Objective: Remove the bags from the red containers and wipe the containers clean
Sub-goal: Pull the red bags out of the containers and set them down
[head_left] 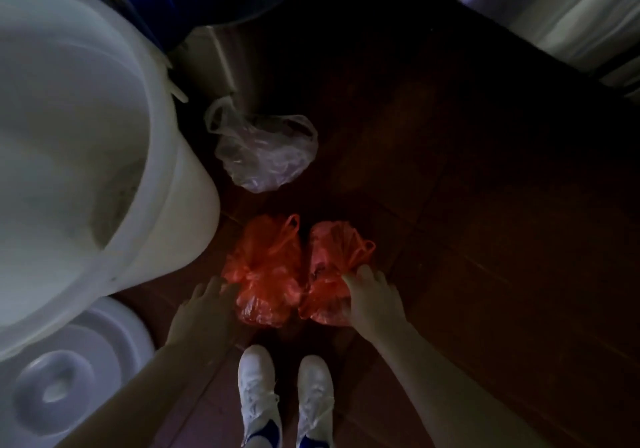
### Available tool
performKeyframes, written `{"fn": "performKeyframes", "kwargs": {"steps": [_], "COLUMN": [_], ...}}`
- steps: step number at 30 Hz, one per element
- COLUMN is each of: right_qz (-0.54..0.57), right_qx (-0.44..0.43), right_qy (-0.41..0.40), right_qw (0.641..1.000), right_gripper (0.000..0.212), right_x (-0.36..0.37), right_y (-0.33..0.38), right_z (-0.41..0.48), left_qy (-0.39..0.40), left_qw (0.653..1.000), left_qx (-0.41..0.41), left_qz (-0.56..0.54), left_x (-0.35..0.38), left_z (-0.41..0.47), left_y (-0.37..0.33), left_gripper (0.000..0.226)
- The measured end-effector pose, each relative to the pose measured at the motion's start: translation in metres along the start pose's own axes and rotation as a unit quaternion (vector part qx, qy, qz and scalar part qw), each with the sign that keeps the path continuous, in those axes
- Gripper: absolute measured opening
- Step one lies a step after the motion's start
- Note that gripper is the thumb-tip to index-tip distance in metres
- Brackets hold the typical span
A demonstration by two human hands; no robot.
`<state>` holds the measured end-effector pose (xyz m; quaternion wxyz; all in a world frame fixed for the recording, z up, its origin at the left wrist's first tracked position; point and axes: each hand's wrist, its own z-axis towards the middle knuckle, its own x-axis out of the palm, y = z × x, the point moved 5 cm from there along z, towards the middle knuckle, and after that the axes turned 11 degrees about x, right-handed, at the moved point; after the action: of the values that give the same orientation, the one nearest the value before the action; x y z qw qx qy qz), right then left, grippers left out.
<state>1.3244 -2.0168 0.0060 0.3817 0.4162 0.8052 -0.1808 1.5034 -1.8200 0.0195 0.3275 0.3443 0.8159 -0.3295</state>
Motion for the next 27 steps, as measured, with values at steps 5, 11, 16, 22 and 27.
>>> {"fn": "performKeyframes", "kwargs": {"steps": [5, 11, 16, 22, 27], "right_qz": [-0.007, 0.012, 0.035, 0.052, 0.090], "right_qx": [0.061, 0.081, 0.061, 0.030, 0.019], "right_qy": [0.043, 0.084, 0.019, -0.036, -0.059], "right_qw": [0.997, 0.993, 0.997, 0.998, 0.994], "right_gripper": [0.074, 0.069, 0.039, 0.030, 0.022], "right_x": [0.077, 0.149, 0.148, 0.099, 0.037], "right_y": [-0.008, -0.007, 0.001, 0.002, -0.021], "right_z": [0.084, 0.131, 0.142, 0.114, 0.059], "left_qy": [0.031, -0.008, -0.022, -0.220, 0.053], "left_qw": [0.997, 0.999, 0.999, 0.962, 0.995], "left_qx": [0.022, 0.008, 0.035, 0.162, -0.043], "left_qz": [0.062, 0.040, -0.004, 0.019, -0.074], "left_x": [0.053, 0.100, 0.094, -0.006, -0.007], "left_z": [0.083, 0.126, 0.121, 0.121, 0.155], "left_y": [0.025, 0.044, 0.037, -0.047, -0.067], "left_gripper": [0.072, 0.059, 0.053, 0.024, 0.097]}}
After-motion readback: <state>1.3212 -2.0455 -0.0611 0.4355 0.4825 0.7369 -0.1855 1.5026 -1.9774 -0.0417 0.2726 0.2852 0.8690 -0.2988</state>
